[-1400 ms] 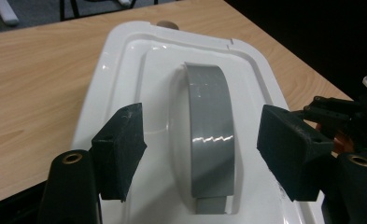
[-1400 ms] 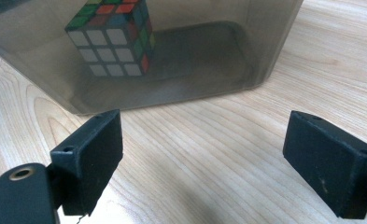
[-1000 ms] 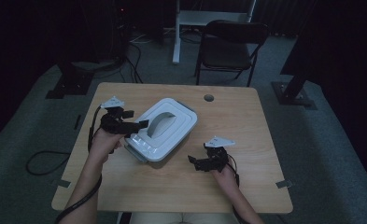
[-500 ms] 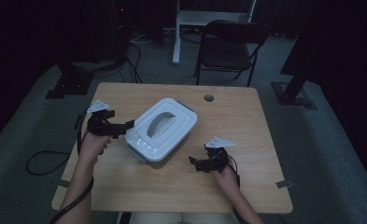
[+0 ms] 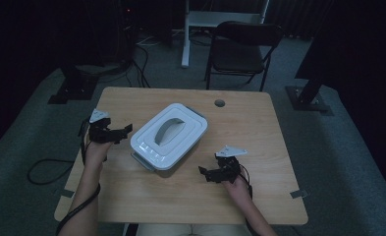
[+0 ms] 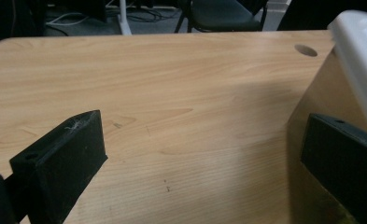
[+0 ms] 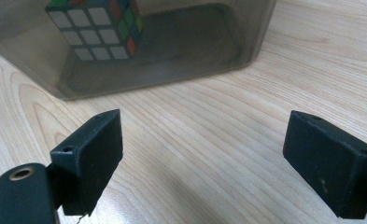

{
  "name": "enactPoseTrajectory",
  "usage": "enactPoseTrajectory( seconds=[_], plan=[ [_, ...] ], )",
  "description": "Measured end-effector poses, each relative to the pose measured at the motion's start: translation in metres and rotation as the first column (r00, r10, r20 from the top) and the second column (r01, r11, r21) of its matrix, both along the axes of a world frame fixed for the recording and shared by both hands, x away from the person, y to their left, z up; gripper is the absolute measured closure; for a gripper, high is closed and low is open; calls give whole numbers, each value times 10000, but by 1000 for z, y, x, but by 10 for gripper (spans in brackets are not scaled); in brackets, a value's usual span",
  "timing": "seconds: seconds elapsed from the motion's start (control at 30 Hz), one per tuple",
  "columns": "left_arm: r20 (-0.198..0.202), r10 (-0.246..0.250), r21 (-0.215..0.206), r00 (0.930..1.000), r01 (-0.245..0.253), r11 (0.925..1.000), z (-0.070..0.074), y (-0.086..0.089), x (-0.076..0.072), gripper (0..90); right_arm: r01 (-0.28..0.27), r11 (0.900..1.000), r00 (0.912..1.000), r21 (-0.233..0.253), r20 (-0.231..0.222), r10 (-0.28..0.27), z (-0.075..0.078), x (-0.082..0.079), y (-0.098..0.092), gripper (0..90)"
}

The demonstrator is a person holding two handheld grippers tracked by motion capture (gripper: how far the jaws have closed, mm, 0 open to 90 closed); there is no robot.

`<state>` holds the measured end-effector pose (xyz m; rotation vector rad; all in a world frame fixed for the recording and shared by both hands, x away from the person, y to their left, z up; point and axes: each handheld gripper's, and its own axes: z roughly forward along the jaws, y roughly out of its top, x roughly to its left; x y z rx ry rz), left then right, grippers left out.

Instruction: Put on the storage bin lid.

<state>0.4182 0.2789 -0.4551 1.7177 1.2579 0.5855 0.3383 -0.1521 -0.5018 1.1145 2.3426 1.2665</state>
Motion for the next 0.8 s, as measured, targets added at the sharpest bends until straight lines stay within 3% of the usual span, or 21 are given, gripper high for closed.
enactPoseTrajectory(
  seconds=[0.23,0.3,0.37,0.47,0.63,0.8],
  plan=[
    [-668,205,-275,9976,-224,9994,-30,-3,15,10,71,10000,10000,64,56,-71,2,1,-1,117],
    [-951,235,109,9952,-226,9997,-38,-6,19,10,93,9999,9999,83,36,-93,2,2,-2,116],
    [-901,183,382,9958,-150,9992,-42,-11,20,10,106,9999,9999,89,45,-107,2,2,-2,117],
    [-803,84,246,9967,-65,9997,-45,-16,21,10,128,9999,9999,85,42,-128,2,2,-3,116],
    [-625,-325,335,9975,346,9988,-45,-27,20,11,193,9998,9998,75,25,-193,1,3,-3,116],
    [-595,-418,551,9974,451,9975,-42,-29,17,15,207,9997,9998,121,12,-207,1,4,-3,117]
  ],
)
